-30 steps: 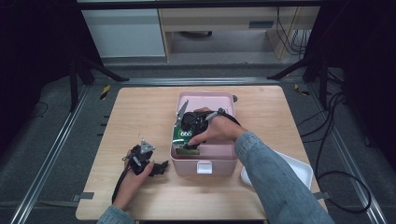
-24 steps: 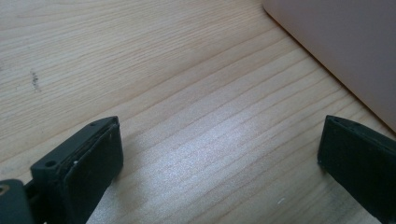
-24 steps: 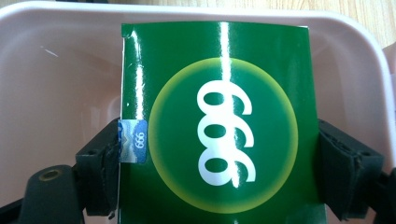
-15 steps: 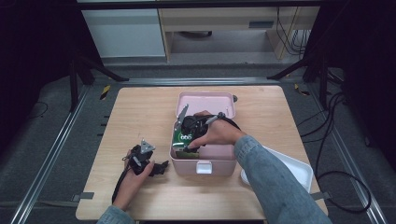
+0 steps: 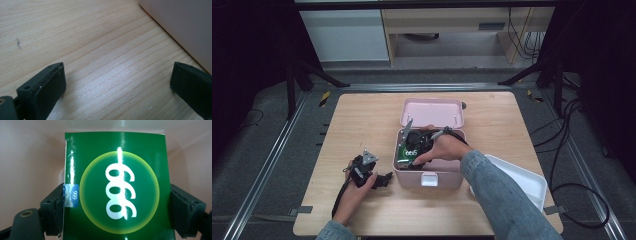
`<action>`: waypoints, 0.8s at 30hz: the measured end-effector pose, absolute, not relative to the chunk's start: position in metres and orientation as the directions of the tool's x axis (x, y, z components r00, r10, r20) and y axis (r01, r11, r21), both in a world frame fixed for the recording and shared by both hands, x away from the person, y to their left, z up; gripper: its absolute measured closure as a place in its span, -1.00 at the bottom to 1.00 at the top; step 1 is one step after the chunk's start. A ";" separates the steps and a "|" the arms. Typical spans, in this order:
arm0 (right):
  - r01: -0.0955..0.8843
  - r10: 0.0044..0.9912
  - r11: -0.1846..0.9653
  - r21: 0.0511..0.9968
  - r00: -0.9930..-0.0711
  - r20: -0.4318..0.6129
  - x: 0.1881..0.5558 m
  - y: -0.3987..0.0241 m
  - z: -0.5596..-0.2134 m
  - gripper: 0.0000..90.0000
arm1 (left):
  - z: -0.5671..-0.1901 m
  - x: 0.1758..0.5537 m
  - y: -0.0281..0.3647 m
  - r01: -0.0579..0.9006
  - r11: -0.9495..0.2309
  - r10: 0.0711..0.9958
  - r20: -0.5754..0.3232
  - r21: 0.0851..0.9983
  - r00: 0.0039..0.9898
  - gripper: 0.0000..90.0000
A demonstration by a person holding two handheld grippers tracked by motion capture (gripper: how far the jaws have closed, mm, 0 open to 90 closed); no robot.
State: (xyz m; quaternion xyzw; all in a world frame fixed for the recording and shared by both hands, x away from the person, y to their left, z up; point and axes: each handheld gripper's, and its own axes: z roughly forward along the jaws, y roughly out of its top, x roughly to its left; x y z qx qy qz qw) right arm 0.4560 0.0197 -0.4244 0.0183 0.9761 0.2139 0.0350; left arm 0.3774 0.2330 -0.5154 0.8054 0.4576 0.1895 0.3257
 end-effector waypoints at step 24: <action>0.064 0.095 0.903 0.425 -0.994 -0.052 0.458 0.018 -0.440 -0.69 | -0.515 0.377 0.233 0.612 -0.372 0.859 0.009 0.698 0.511 -1.00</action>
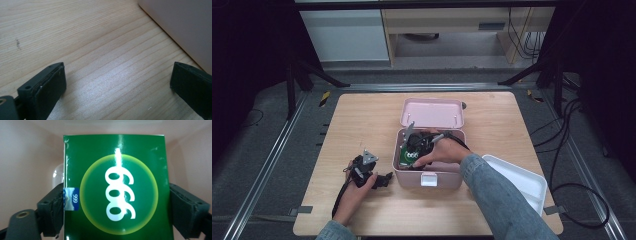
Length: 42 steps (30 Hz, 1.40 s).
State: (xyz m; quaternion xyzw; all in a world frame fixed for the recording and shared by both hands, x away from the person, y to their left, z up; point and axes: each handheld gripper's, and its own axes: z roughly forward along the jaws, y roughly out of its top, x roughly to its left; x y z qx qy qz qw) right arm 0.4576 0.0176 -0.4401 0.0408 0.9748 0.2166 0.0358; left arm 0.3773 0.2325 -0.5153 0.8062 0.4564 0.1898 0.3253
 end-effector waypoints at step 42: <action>0.305 0.592 0.614 0.728 -0.788 -0.168 0.445 -0.156 -0.323 -0.36 | -0.515 0.377 0.232 0.613 -0.373 0.859 0.010 0.696 0.511 -1.00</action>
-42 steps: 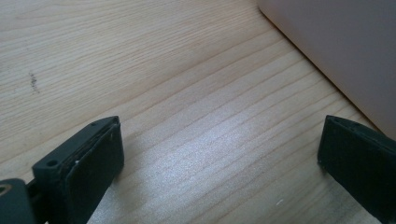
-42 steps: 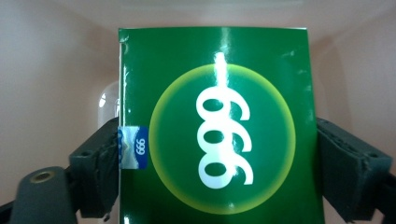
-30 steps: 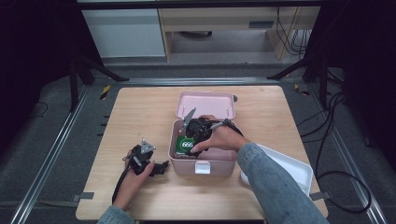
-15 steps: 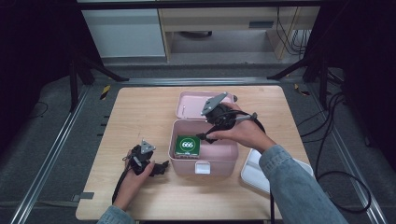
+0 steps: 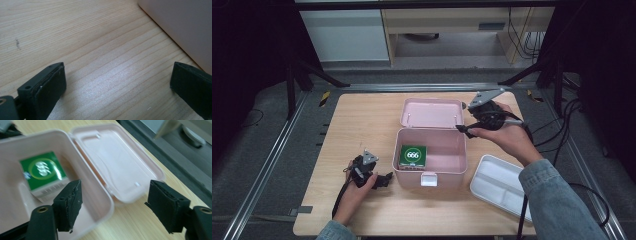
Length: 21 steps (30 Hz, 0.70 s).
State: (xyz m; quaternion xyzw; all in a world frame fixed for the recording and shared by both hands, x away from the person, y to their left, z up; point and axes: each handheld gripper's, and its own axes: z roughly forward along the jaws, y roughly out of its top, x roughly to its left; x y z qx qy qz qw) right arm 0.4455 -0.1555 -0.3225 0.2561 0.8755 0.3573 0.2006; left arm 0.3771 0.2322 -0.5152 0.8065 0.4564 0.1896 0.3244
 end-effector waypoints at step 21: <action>0.458 0.714 0.562 0.689 -0.689 -0.125 0.430 -0.245 -0.378 -0.20 | -0.515 0.377 0.232 0.614 -0.372 0.860 0.009 0.696 0.511 -1.00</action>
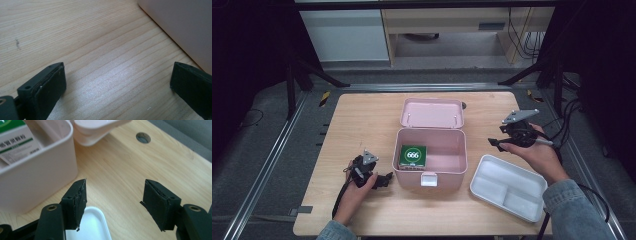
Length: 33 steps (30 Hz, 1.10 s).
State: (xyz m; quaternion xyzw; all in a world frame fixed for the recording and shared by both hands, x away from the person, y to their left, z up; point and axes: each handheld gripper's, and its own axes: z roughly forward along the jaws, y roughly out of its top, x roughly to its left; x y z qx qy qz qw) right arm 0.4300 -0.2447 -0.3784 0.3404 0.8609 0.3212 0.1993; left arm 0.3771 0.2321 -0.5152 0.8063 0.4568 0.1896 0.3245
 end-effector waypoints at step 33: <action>0.518 0.644 0.635 0.573 -0.765 -0.022 0.364 -0.281 -0.446 0.55 | -0.515 0.377 0.232 0.616 -0.369 0.862 0.009 0.696 0.506 -1.00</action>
